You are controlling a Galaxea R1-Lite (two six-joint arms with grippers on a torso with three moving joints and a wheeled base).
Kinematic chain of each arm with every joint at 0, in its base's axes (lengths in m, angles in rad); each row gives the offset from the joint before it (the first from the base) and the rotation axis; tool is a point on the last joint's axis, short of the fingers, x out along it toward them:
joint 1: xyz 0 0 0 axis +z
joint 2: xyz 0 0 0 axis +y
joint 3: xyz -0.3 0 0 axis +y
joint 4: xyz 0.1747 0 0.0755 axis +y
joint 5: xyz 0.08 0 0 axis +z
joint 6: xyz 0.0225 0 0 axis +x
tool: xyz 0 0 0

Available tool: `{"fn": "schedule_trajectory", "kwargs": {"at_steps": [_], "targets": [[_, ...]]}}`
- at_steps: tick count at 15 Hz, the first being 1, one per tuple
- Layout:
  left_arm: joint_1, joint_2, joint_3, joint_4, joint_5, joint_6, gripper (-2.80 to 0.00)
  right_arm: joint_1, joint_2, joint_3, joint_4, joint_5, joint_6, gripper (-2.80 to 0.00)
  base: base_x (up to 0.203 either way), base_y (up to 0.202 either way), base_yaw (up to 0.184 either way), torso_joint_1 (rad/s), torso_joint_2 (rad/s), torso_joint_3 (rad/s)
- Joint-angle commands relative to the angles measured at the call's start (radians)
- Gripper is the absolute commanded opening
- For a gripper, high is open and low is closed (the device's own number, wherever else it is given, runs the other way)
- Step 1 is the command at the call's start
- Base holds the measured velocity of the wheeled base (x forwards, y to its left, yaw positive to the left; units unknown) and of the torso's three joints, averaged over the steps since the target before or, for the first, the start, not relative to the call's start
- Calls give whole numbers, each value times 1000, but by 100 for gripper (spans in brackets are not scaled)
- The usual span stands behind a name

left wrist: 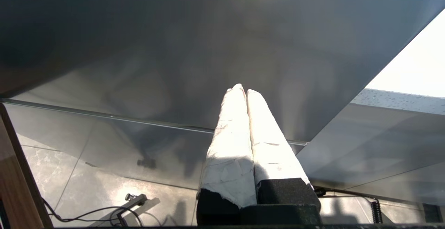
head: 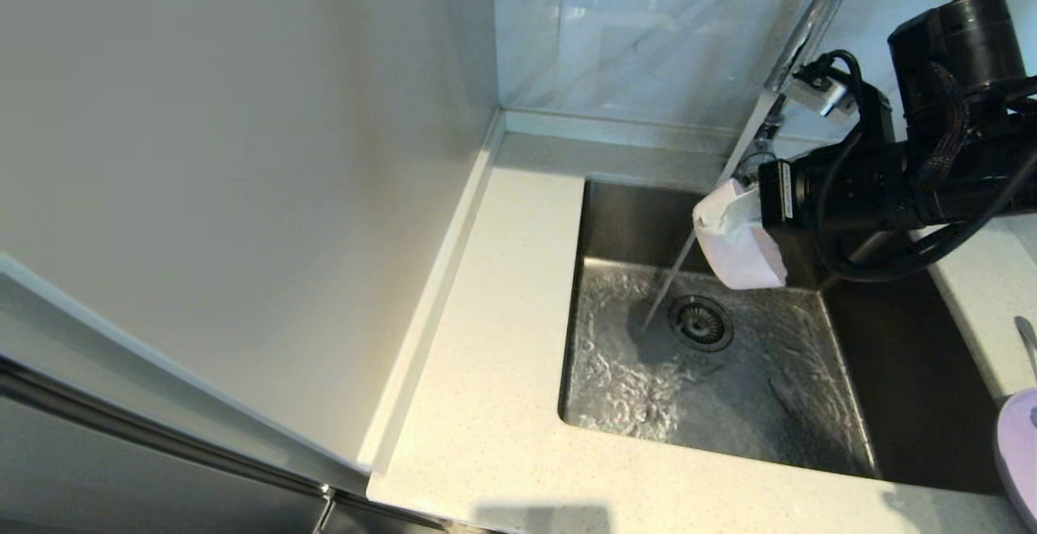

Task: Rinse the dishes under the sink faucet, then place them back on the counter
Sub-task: Rinse the bowl

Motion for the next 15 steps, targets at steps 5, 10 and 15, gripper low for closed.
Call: {"fn": "schedule_trajectory", "kwargs": {"at_steps": [5, 10, 15], "targets": [[0, 0, 0, 0, -1, 0, -280, -220, 41, -119, 113, 230, 317, -280, 0, 0, 0, 0, 0, 0], [0, 0, 0, 0, 0, 0, -280, -405, 101, -153, 154, 515, 373, -280, 0, 0, 0, 0, 0, 0], [0, 0, 0, 0, -1, 0, -280, -427, 159, -235, 175, 607, 490, -280, 0, 0, 0, 0, 0, 0]]}}
